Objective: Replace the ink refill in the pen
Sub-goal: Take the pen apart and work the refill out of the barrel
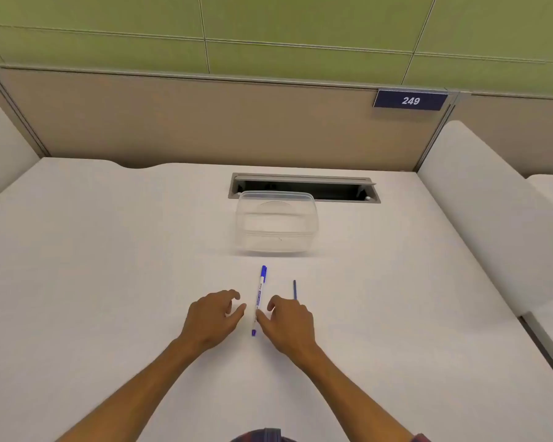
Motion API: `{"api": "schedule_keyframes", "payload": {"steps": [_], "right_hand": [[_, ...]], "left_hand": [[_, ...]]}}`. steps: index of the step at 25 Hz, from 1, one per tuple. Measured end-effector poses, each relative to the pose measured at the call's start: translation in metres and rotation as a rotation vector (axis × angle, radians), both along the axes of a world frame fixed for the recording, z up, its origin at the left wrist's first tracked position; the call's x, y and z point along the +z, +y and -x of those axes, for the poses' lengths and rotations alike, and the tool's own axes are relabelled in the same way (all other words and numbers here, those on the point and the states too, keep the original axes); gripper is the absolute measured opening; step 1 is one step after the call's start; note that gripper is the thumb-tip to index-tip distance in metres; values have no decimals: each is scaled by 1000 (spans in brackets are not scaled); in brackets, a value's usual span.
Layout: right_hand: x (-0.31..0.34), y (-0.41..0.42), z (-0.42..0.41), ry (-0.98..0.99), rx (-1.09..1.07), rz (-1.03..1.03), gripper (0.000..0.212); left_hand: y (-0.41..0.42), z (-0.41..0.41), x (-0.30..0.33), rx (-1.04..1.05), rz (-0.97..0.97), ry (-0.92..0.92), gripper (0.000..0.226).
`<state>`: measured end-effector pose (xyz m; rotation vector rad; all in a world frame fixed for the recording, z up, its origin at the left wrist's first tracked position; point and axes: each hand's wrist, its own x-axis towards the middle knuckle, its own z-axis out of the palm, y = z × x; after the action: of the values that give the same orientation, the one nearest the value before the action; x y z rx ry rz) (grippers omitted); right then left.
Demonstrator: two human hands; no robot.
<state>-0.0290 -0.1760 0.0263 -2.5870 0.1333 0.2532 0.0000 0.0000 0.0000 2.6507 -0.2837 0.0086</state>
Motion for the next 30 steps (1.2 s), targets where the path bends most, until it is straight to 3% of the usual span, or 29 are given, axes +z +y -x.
{"api": "schedule_keyframes", "payload": {"steps": [4,11,15,19,25,30], "right_hand": [[0,11,0,37,21,81,39],[-12,20,-5,72,59,138,45],[-9,19,-3,72,66,142,30],[0,14,3,23,37,74,28],[8,0,11,-121,3,-27,39],[20,-12,20,-204,-18,-196,35]], "left_hand": [[0,5,-1,12,18,9,35],[-7,15,-9,-32,46,15,40],[-10,15,-8,-29,40,8,42],[-13,14,-8,-74,47,-107,49],[-23,6,6,-261,-6,-325,38],[-21,-4,14,-417,-98,-422,16]]}}
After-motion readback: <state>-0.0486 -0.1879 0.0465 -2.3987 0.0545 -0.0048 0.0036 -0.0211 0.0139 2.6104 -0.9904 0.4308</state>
